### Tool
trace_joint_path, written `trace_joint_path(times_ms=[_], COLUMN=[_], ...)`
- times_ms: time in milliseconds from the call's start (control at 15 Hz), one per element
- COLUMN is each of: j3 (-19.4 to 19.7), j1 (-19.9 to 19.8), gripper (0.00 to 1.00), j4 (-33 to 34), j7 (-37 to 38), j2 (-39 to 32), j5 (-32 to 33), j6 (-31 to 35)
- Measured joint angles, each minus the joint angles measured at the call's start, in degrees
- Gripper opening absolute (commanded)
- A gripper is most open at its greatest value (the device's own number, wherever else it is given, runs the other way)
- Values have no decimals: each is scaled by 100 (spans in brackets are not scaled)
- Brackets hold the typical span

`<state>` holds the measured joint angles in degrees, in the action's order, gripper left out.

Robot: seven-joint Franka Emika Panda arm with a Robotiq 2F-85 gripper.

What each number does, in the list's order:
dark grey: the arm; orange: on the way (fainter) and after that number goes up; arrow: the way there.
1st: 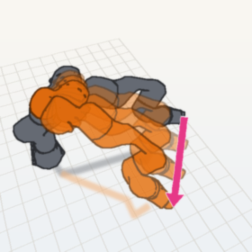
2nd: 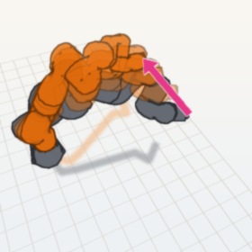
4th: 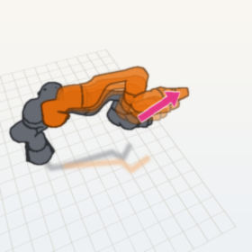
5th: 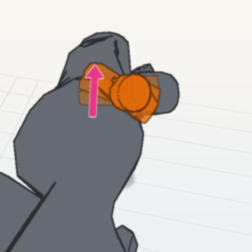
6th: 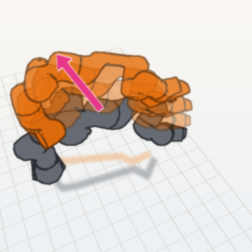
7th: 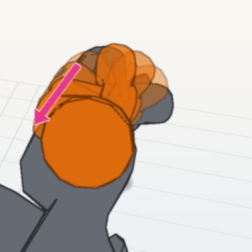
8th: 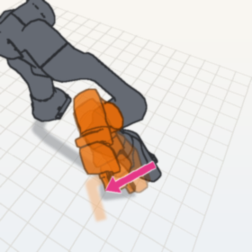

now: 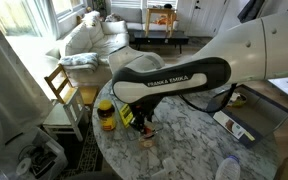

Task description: Put the container with the red lid upright and put the wooden block on top of it then place the container and block in the yellow tin on the left

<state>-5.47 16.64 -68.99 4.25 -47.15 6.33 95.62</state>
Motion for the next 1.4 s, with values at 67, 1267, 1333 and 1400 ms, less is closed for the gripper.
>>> trace_joint_path(times_ms=[67,1267,1333,1400], j3=[0,0,0,0], j1=[2,16,16,16], gripper=[25,97,100,100], j4=[2,20,32,50], j7=[-2,-122,-129,-138], j2=[-5,-39,-40,-39], j5=[7,109,110,110], j6=[0,100,103,103])
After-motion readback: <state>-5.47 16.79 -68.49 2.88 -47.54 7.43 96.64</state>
